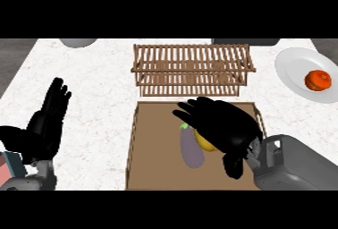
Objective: Pick the lemon from the tray and place it in the tiered shelf
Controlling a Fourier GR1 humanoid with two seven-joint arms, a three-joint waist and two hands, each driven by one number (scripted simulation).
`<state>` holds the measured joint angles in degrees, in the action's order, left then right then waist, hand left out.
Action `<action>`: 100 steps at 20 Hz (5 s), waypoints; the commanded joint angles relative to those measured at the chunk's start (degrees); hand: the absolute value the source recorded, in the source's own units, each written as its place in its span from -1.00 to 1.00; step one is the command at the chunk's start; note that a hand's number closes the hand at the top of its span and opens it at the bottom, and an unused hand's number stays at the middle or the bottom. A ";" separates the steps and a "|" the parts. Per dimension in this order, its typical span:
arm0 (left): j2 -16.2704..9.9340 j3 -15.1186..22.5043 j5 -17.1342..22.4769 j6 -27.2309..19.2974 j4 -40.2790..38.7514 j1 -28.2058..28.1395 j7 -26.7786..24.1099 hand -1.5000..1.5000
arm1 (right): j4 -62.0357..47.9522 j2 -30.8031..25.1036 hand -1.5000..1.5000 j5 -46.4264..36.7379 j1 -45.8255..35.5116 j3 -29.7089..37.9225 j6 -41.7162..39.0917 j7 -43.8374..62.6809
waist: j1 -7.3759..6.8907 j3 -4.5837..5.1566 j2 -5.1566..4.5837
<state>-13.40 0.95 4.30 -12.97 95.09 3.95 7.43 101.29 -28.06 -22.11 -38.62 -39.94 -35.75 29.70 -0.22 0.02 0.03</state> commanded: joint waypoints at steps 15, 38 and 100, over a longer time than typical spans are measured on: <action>0.72 -3.73 -0.99 3.37 2.20 0.80 2.97 0.00 | -10.20 5.11 -1.00 -22.31 11.67 4.93 2.86 -16.90 | 0.08 -0.02 -0.01; 4.98 -3.21 -5.23 3.51 3.99 1.67 5.37 0.00 | -28.85 12.68 1.00 -36.96 11.00 12.65 5.58 -34.82 | -0.03 -0.03 -0.04; 5.26 -4.77 -5.23 6.53 2.40 0.48 2.12 0.00 | -22.46 28.05 1.00 -39.38 -10.33 23.30 53.18 32.71 | -1.11 -0.01 -0.31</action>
<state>-8.60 -4.63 -0.48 -6.58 96.96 4.89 9.68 87.62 -0.32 -61.98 -45.80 -19.16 8.26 61.21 -0.80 0.01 -0.12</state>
